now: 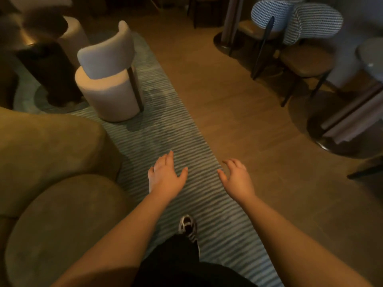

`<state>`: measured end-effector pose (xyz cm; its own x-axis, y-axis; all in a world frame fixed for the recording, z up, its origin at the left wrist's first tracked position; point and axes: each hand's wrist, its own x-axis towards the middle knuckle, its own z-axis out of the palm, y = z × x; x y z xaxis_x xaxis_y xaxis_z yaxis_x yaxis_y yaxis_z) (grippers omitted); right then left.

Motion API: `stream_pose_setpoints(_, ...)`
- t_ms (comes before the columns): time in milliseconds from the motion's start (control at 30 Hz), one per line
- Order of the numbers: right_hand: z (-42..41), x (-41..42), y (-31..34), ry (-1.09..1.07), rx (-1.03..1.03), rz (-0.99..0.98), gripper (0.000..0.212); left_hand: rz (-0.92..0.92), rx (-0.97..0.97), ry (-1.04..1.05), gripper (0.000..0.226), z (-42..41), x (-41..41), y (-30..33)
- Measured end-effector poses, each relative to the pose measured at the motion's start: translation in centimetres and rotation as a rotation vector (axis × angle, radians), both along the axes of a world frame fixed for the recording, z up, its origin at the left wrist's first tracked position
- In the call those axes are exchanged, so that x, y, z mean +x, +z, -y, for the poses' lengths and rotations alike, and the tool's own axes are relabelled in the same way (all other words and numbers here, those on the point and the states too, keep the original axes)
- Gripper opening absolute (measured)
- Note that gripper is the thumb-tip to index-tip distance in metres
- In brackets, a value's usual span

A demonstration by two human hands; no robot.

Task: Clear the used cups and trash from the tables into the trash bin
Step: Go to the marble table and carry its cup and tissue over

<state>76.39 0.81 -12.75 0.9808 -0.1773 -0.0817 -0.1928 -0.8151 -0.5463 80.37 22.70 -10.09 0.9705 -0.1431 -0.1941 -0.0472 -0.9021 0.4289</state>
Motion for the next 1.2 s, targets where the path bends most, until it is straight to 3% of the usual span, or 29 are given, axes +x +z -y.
stream_pose_setpoints(300, 5.5, 25.2, 3.4, -0.04, 0.006, 0.036, 0.042, 0.027, 0.02, 0.007, 0.074, 5.5, 26.1, 4.1)
stream_pose_setpoints(633, 13.7, 55.8, 0.4, -0.021, -0.029, 0.054, 0.043, 0.07, 0.025, 0.011, 0.075, 14.5, 55.5, 0.4)
stream_pose_setpoints(967, 23.6, 85.4, 3.5, -0.052, -0.047, 0.026, 0.042, 0.052, 0.08, 0.084, 0.076, 23.9, 85.5, 1.2)
stream_pose_setpoints(1200, 27.8, 104.0, 2.0, -0.073, -0.031, 0.029, 0.042, 0.076, 0.075, 0.039, 0.078, 28.0, 105.0, -0.8)
